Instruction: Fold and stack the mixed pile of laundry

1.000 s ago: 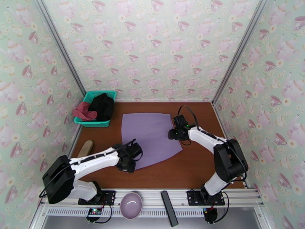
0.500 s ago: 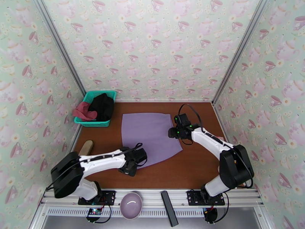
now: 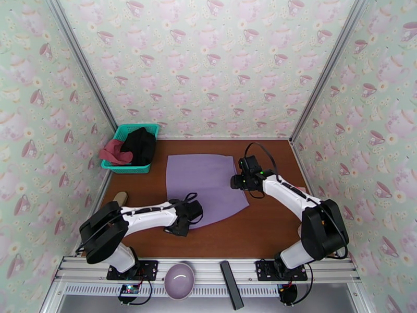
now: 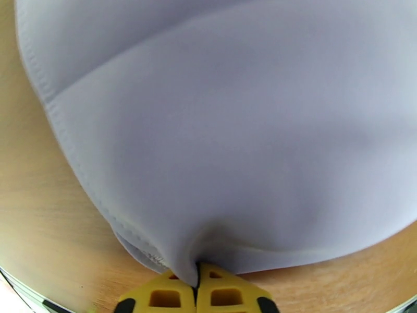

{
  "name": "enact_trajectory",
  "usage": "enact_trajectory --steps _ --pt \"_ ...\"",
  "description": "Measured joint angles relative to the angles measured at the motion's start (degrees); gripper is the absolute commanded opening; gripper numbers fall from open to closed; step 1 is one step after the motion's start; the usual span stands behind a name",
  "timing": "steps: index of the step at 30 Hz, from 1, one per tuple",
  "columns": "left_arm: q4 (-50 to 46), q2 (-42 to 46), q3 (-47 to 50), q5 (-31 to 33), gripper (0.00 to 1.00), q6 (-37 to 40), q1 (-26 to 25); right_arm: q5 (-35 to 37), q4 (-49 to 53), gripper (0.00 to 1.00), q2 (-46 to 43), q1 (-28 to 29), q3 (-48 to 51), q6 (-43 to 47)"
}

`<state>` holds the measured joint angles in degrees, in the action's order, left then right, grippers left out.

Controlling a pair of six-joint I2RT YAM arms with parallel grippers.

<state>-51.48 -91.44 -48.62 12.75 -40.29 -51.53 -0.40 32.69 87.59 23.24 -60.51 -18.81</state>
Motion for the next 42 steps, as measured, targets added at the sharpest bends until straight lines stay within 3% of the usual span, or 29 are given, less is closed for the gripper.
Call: enact_trajectory --steps 7,15,20,34,36,42 --pt "-4.96 2.23 -0.57 2.75 0.0 -2.99 10.64 0.72 1.33 0.62 -1.33 2.84 2.05 4.37" --pt "-6.99 4.0 -5.03 3.67 0.0 -0.66 21.97 6.21 3.45 0.63 5.33 19.54 -0.94 15.58" --pt "-6.93 3.45 -5.53 3.72 0.0 2.03 27.08 8.81 5.31 0.65 7.58 27.08 -0.24 24.15" --pt "-7.45 5.07 -5.53 2.89 0.0 7.1 34.21 10.32 9.68 0.62 12.61 29.03 0.24 34.88" --pt "-7.43 5.09 -5.53 2.73 0.0 7.56 34.58 10.32 9.68 0.54 12.83 29.33 0.22 35.43" --pt "-7.45 5.09 -5.53 2.19 0.0 7.82 34.88 10.12 10.45 0.12 14.49 30.34 -0.9 36.11"
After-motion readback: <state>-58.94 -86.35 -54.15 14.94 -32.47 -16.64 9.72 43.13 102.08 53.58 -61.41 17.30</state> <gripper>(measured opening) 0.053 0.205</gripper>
